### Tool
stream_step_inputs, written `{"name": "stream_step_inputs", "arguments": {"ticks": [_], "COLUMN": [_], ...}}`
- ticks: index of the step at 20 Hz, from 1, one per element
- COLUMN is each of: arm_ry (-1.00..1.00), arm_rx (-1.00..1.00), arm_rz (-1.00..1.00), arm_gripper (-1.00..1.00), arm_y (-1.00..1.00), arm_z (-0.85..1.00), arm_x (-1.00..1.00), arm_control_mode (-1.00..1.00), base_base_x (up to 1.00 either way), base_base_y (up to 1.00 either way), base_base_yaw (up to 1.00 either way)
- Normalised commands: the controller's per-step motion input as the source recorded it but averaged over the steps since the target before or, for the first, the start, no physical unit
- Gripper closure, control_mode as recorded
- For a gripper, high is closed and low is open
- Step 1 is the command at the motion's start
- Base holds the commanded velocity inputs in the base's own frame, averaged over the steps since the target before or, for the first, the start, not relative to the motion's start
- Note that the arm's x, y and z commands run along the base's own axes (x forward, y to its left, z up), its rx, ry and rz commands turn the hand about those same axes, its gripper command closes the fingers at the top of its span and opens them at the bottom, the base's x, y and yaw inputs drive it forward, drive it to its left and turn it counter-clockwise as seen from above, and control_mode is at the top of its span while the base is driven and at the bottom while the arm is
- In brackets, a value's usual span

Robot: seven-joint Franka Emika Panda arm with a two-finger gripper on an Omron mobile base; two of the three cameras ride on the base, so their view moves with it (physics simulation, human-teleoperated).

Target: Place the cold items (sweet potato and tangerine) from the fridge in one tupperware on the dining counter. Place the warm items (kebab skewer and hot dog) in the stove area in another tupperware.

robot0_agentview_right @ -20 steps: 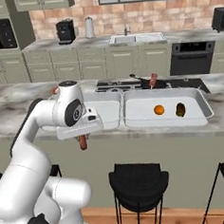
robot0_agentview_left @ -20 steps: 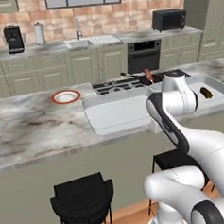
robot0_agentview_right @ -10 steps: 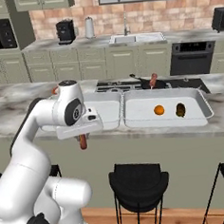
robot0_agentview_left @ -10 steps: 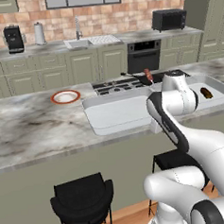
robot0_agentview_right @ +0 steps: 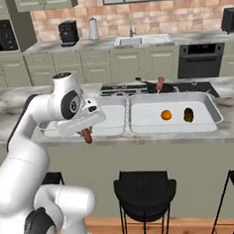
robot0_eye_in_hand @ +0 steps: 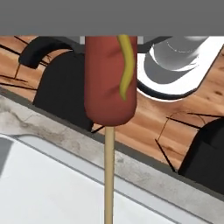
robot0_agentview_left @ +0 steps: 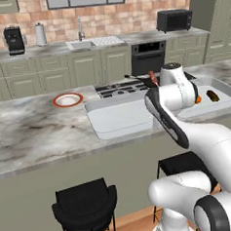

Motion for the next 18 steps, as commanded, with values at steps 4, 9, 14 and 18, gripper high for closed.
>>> {"name": "stream_step_inputs", "arguments": {"ticks": [4, 9, 14, 18], "arm_ry": [0.09, 0.29, 0.16, 0.02], "arm_rx": [-0.01, 0.0, 0.0, 0.0], "arm_rz": [0.42, 0.42, 0.28, 0.27], "arm_gripper": [1.0, 1.0, 1.0, 1.0], "arm_y": [-0.1, -0.08, 0.0, 0.06], "arm_z": [0.63, 0.28, -0.12, -0.28], "arm_x": [0.99, 1.0, 1.0, 0.97], "arm_control_mode": [-1.0, -1.0, -1.0, -1.0], "base_base_x": [0.0, 0.0, 0.0, 0.0], "base_base_y": [0.0, 0.0, 0.0, 0.0], "base_base_yaw": [0.0, 0.0, 0.0, 0.0]}}
